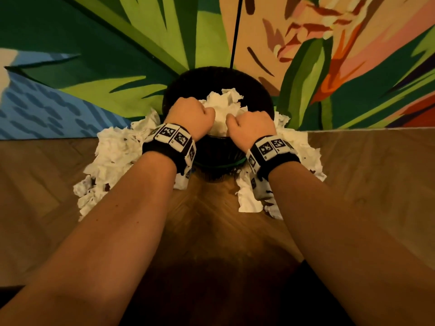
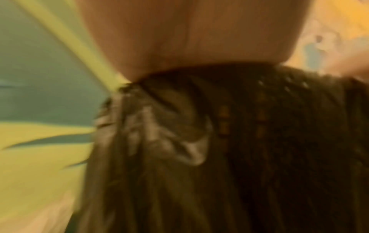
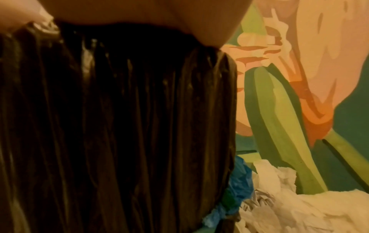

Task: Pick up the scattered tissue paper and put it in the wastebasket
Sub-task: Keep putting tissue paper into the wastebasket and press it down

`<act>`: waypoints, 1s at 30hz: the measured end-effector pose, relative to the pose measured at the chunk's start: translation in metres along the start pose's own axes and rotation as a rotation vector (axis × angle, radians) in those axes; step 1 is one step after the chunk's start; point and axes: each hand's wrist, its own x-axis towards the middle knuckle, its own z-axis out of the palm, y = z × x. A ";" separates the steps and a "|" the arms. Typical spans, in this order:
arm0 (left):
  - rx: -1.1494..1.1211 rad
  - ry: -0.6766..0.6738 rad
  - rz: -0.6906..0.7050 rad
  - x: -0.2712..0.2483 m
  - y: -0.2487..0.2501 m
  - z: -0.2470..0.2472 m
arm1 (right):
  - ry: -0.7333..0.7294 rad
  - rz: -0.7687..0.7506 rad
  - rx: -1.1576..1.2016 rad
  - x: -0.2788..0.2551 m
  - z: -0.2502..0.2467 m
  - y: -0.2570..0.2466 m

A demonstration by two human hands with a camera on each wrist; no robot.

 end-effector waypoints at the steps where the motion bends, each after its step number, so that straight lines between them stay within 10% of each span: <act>1: -0.123 0.051 0.024 -0.003 -0.003 -0.004 | 0.006 0.000 0.058 -0.002 -0.001 0.002; 7: -0.507 0.272 0.041 -0.020 -0.043 -0.042 | 0.116 0.050 0.424 -0.005 -0.018 0.007; 14: -0.387 0.275 -0.236 -0.031 -0.116 -0.051 | 0.482 -0.314 0.686 -0.007 -0.031 -0.090; 24: 0.360 -0.606 -0.469 -0.151 -0.194 0.078 | -0.423 -0.196 0.494 -0.064 0.101 -0.126; 30: 0.143 -0.690 -0.544 -0.187 -0.204 0.115 | -0.716 -0.083 0.299 -0.105 0.168 -0.094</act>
